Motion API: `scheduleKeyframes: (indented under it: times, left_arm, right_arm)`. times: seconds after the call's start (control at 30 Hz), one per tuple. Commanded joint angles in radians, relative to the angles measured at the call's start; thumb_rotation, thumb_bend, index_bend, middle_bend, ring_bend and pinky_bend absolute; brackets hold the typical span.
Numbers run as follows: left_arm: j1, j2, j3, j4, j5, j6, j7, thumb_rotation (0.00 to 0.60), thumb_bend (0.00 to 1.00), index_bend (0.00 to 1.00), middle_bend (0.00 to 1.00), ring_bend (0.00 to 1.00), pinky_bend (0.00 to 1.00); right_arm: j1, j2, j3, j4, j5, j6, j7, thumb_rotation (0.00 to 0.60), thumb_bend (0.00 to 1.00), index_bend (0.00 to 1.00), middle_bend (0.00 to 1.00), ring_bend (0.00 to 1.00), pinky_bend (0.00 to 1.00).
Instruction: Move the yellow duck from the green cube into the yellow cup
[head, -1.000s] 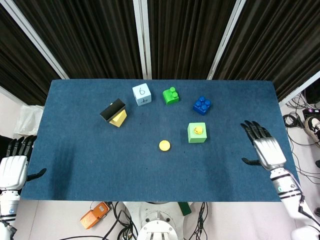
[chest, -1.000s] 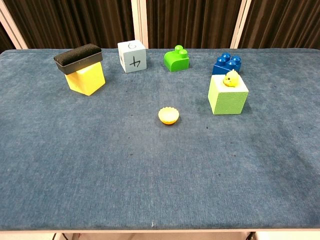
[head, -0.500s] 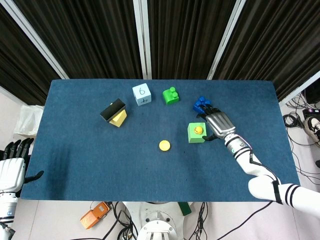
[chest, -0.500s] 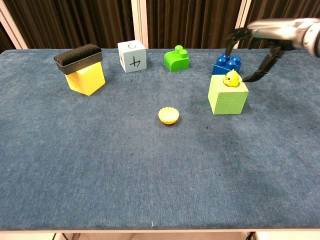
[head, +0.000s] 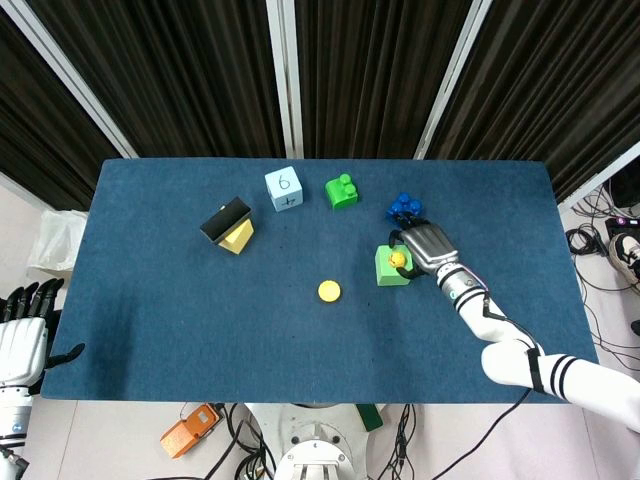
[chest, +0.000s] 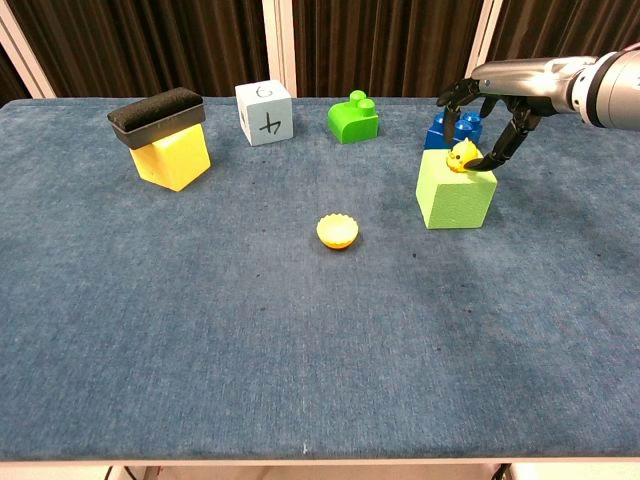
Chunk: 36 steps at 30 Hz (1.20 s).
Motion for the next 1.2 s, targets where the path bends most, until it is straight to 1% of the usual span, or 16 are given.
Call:
scheduleKeyframes:
  times: [0.03,0.17,0.27,0.4,0.5,0.63,0.77,0.93,1.2]
  left_arm:
    - [0.001,-0.001,0.000,0.003,-0.001,-0.001,-0.001,0.600,0.05,0.08,0.08,0.06,0.00]
    - [0.002,-0.002,-0.001,0.007,-0.003,-0.001,-0.003,0.600,0.05,0.08,0.08,0.06,0.00]
    - [0.001,-0.002,-0.002,0.008,-0.004,-0.004,-0.004,0.600,0.05,0.08,0.08,0.06,0.00]
    - [0.000,-0.001,-0.004,0.010,-0.003,-0.004,-0.006,0.600,0.05,0.08,0.08,0.06,0.00]
    - [-0.001,0.000,-0.005,0.012,-0.002,-0.004,-0.009,0.600,0.05,0.08,0.08,0.06,0.00]
    - [0.000,-0.003,-0.005,0.015,0.003,0.000,-0.015,0.600,0.05,0.08,0.08,0.06,0.00]
    - [0.005,-0.006,-0.001,0.021,0.003,0.003,-0.022,0.600,0.05,0.08,0.08,0.06,0.00]
    - [0.018,-0.012,0.004,0.036,-0.003,0.008,-0.038,0.600,0.05,0.08,0.08,0.06,0.00]
    - [0.026,-0.022,0.007,0.061,-0.005,0.007,-0.058,0.600,0.05,0.08,0.08,0.06,0.00]
  right_arm:
    - [0.008,-0.004,-0.006,0.009,0.011,-0.003,0.004,0.600,0.46,0.51,0.16,0.11,0.24]
    - [0.016,-0.009,-0.013,0.019,0.022,-0.004,0.012,0.600,0.49,0.60,0.18,0.13,0.24]
    - [0.015,-0.001,-0.009,0.005,0.014,0.006,0.033,0.600,0.51,0.63,0.20,0.14,0.25]
    - [0.002,0.037,-0.002,-0.051,-0.026,0.038,0.064,0.600,0.52,0.64,0.20,0.14,0.25]
    - [-0.006,0.075,0.007,-0.117,-0.067,0.062,0.085,0.600,0.52,0.64,0.20,0.14,0.25]
    - [0.021,0.087,0.007,-0.175,-0.104,0.062,0.060,0.600,0.52,0.64,0.20,0.14,0.25]
    - [0.077,0.038,-0.001,-0.168,-0.080,0.032,0.000,0.600,0.52,0.64,0.20,0.14,0.25]
    - [0.148,-0.056,-0.020,-0.105,-0.015,0.004,-0.076,0.600,0.52,0.64,0.20,0.14,0.25]
    - [0.207,-0.174,-0.057,-0.002,0.061,-0.015,-0.129,0.600,0.52,0.63,0.20,0.14,0.25]
